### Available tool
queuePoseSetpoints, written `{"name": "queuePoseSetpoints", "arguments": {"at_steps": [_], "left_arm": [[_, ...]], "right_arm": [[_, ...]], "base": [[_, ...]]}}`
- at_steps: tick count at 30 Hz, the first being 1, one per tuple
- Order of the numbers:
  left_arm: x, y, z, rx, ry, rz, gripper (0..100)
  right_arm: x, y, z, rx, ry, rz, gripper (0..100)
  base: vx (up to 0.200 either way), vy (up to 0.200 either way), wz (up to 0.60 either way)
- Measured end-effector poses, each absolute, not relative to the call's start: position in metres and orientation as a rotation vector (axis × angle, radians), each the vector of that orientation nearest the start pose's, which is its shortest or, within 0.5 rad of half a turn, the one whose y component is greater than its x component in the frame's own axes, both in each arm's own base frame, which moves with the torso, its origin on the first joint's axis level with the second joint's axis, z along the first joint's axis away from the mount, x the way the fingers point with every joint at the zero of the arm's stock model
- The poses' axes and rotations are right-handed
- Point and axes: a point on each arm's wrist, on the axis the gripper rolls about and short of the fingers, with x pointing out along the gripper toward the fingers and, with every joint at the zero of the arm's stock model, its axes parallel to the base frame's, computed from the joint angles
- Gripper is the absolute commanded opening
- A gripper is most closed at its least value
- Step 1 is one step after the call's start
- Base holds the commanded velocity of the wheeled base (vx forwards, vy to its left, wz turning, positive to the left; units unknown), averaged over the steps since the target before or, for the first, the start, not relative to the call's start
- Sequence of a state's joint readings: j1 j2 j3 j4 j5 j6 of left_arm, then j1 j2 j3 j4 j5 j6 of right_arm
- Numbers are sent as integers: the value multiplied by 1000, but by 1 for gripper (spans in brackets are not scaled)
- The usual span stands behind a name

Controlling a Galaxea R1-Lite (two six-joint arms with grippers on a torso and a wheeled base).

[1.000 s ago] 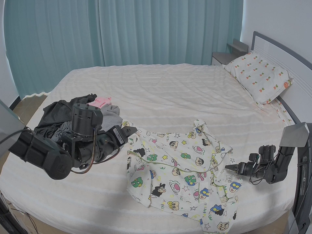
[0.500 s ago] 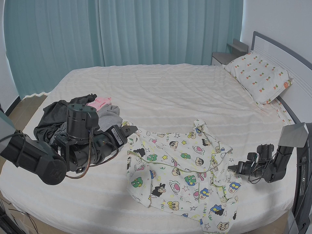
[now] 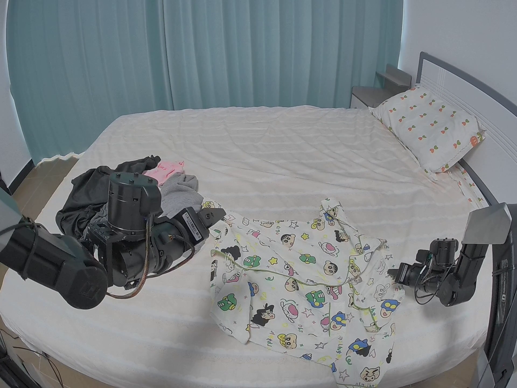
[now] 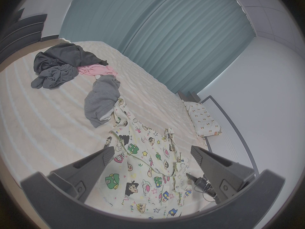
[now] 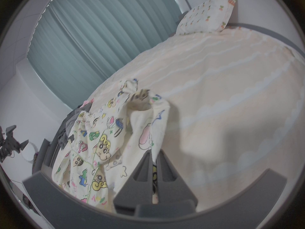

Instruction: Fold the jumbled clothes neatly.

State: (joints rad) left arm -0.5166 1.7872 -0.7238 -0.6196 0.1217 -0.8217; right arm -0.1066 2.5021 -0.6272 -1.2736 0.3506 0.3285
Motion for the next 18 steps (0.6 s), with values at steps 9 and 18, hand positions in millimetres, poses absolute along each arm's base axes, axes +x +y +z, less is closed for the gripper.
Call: {"name": "queuePoseSetpoints", "arguments": {"at_steps": [9, 18], "left_arm": [[256, -150, 112, -627, 640, -179, 100], [242, -161, 76, -552, 778, -172, 100]], "right_arm": [[336, -60, -57, 424, 539, -9, 0], [339, -79, -50, 413, 488, -64, 0]], "base": [[0, 0, 0], [0, 0, 0]]}}
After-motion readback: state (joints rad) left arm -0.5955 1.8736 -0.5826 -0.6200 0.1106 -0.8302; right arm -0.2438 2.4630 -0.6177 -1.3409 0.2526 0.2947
